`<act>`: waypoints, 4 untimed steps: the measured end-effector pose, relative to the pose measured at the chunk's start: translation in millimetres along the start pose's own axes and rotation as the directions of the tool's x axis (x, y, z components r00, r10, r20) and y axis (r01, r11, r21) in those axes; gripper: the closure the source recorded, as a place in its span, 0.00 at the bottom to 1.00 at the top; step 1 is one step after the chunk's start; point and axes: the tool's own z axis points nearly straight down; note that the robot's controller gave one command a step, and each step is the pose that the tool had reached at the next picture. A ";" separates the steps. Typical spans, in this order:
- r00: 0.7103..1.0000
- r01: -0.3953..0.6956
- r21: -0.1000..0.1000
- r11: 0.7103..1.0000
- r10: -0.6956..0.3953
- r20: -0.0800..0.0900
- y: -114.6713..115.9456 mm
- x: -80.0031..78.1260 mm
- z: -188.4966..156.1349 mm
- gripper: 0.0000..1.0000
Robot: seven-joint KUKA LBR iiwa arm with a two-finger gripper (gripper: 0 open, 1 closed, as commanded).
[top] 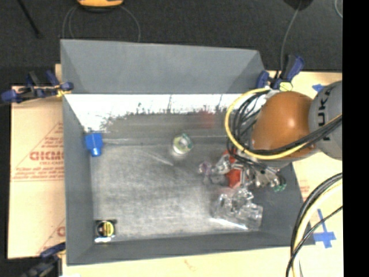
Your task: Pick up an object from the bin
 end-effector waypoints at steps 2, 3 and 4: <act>0.915 0.404 0.000 0.915 -0.404 -0.005 -9.6 61.4 15.8 0.00; 0.917 0.400 0.002 0.917 -0.400 -0.003 -10.7 61.2 15.0 1.00; 0.904 0.427 0.002 0.904 -0.427 -0.001 1.3 40.4 -107.8 1.00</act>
Offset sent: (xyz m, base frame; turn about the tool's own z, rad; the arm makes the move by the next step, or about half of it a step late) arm -0.0593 -0.0322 0.0228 -0.1725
